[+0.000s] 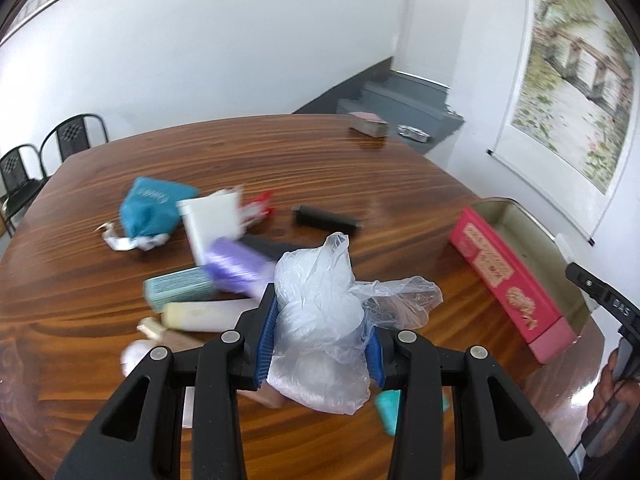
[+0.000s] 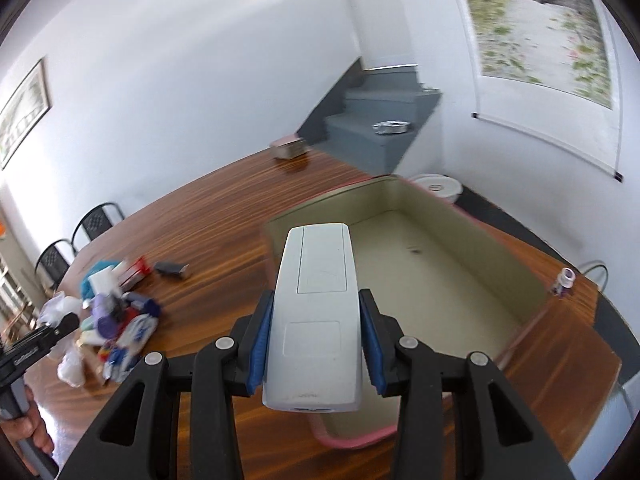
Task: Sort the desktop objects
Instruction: 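Carry both items to the red tin box while right tool releases the case inside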
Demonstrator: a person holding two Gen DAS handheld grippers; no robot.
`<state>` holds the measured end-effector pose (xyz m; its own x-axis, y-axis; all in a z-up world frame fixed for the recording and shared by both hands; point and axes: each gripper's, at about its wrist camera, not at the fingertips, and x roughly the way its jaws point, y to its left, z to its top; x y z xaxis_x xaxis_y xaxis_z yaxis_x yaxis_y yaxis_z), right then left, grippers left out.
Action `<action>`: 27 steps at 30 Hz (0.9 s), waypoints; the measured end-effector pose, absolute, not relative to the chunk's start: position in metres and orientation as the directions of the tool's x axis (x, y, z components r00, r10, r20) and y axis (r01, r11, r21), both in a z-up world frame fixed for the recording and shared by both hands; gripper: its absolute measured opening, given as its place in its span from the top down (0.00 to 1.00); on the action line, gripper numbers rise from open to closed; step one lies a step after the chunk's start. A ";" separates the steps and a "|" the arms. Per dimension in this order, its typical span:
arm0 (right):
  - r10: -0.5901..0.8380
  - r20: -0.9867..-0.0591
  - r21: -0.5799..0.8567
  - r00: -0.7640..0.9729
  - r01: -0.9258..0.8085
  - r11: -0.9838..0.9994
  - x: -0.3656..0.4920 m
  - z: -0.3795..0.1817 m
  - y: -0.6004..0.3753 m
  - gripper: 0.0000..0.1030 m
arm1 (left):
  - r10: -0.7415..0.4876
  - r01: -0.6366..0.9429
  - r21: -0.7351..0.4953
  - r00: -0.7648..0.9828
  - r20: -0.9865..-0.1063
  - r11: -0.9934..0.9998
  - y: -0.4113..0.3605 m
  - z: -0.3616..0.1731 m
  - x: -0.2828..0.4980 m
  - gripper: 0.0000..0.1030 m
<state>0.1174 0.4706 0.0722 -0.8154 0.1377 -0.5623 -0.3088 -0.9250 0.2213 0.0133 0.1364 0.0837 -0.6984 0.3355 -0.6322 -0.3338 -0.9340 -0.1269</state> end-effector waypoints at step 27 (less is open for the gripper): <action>0.111 -0.569 0.225 -0.815 -0.284 -0.932 0.113 0.053 0.528 0.57 | 0.465 -0.551 -0.088 -0.596 -0.655 -0.830 0.305 0.093 0.015 0.61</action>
<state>0.1125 0.5282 0.0526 -0.8150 0.1108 -0.5688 -0.2839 -0.9320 0.2253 0.0153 0.3051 0.0934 -0.5955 0.4653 -0.6548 -0.5510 -0.8298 -0.0885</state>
